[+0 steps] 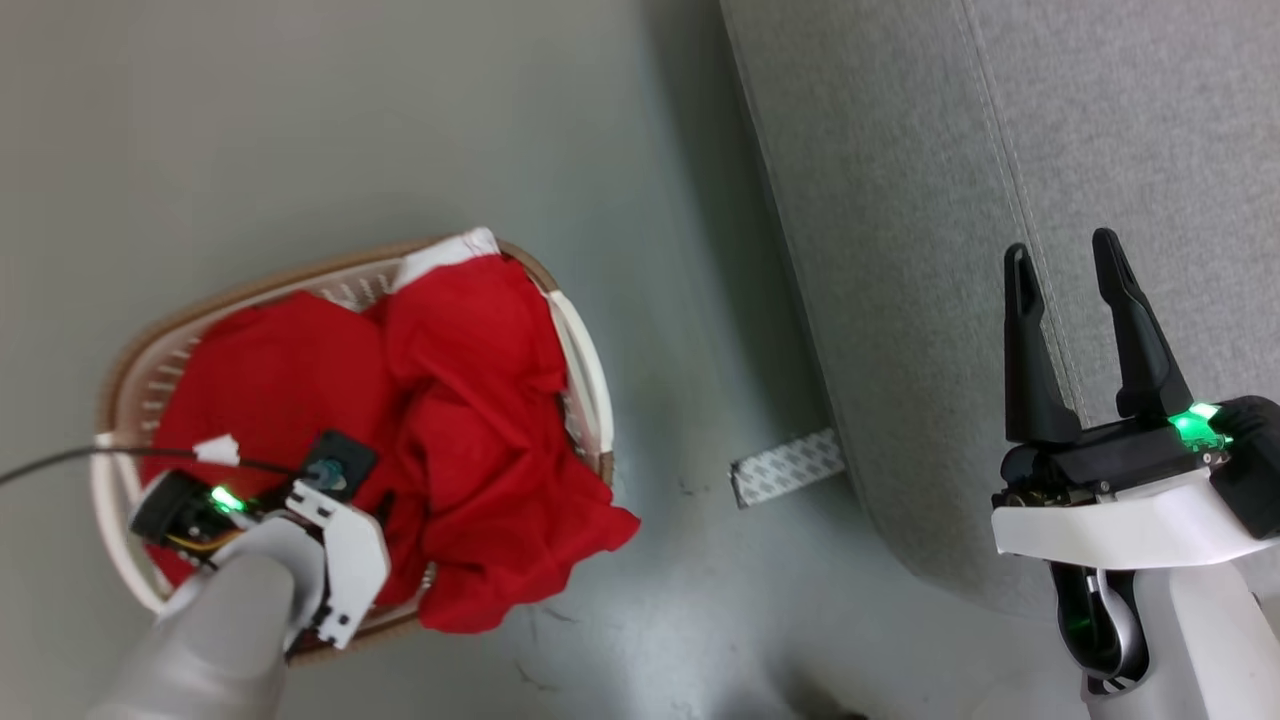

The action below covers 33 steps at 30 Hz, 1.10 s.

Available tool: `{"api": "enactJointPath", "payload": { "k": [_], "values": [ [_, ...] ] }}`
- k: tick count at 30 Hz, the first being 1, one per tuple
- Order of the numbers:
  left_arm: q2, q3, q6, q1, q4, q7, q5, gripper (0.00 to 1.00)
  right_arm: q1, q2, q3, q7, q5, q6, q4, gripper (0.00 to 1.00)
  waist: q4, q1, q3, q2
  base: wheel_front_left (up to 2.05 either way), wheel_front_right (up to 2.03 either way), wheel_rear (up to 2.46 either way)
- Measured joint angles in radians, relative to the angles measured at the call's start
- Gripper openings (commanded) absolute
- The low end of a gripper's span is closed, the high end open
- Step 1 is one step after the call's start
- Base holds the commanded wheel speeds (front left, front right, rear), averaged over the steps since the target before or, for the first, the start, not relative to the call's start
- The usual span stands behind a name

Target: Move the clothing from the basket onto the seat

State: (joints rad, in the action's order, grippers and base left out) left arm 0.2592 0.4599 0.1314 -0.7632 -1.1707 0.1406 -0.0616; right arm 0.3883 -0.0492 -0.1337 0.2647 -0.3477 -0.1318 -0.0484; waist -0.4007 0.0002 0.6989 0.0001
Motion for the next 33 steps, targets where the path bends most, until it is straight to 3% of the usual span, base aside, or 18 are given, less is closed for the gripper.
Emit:
{"api": "enactJointPath", "payload": {
  "k": [7, 13, 17, 18, 19, 20, 21, 22, 23, 29, 33],
  "values": [
    [0.028, 0.180, 0.000, -0.092, -0.089, -0.123, 0.004, 1.00, 0.022, 0.000, -0.009, 0.000, -0.035, 0.000, 0.007, 1.00, -0.050, -0.0001, 0.098, 0.0000, 0.00, 0.00, 0.00],
    [0.045, 0.255, 0.000, -0.138, -0.102, -0.218, 0.067, 1.00, 0.038, 0.000, -0.018, 0.000, -0.054, 0.000, 0.009, 1.00, -0.069, -0.0001, 0.144, 0.0000, 0.00, 0.00, 0.00],
    [0.052, 0.286, 0.000, -0.142, -0.104, -0.219, 0.094, 1.00, 0.040, 0.000, -0.022, 0.000, -0.057, 0.000, 0.008, 1.00, -0.073, -0.0001, 0.146, 0.0000, 0.00, 0.00, 0.00],
    [0.052, 0.295, 0.000, -0.142, -0.104, -0.218, 0.104, 0.97, 0.040, 0.000, -0.022, 0.000, -0.058, 0.000, 0.007, 1.00, -0.073, -0.0001, 0.144, 0.0000, 0.00, 0.00, 0.00],
    [0.052, 0.305, 0.000, -0.142, -0.105, -0.218, 0.121, 0.83, 0.040, 0.000, -0.021, 0.000, -0.058, 0.000, 0.005, 1.00, -0.073, -0.0001, 0.140, 0.0000, 0.00, 0.00, 0.00],
    [0.053, 0.312, 0.000, -0.142, -0.107, -0.218, 0.133, 0.56, 0.040, 0.000, -0.021, 0.000, -0.058, 0.000, 0.003, 1.00, -0.072, -0.0001, 0.136, 0.0000, 0.00, 0.00, 0.00],
    [0.053, 0.318, 0.000, -0.141, -0.107, -0.212, 0.145, 0.40, 0.040, 0.000, -0.020, 0.000, -0.058, 0.000, 0.002, 1.00, -0.072, -0.0001, 0.132, 0.0000, 0.00, 0.00, 0.00],
    [0.054, 0.322, 0.000, -0.141, -0.108, -0.204, 0.156, 0.06, 0.040, 0.000, -0.019, 0.000, -0.058, 0.000, 0.001, 1.00, -0.071, -0.0001, 0.127, 0.0000, 0.00, 0.00, 0.00],
    [0.055, 0.325, 0.000, -0.139, -0.109, -0.201, 0.167, 0.00, 0.040, 0.000, -0.018, 0.000, -0.057, 0.000, 0.001, 1.00, -0.069, -0.0001, 0.121, 0.0000, 0.00, 0.00, 0.00],
    [0.046, 0.336, 0.000, -0.106, -0.110, -0.156, 0.250, 0.00, 0.040, 0.000, -0.014, 0.000, -0.045, 0.000, -0.011, 1.00, -0.056, -0.0001, 0.065, 0.0000, 0.00, 0.00, 0.00],
    [0.007, 0.306, 0.000, -0.054, -0.110, -0.067, 0.328, 0.00, 0.034, 0.001, -0.009, 0.000, -0.014, 0.000, -0.027, 1.00, -0.038, -0.0001, -0.017, 0.0000, 0.00, 0.00, 0.00]
  ]
}}
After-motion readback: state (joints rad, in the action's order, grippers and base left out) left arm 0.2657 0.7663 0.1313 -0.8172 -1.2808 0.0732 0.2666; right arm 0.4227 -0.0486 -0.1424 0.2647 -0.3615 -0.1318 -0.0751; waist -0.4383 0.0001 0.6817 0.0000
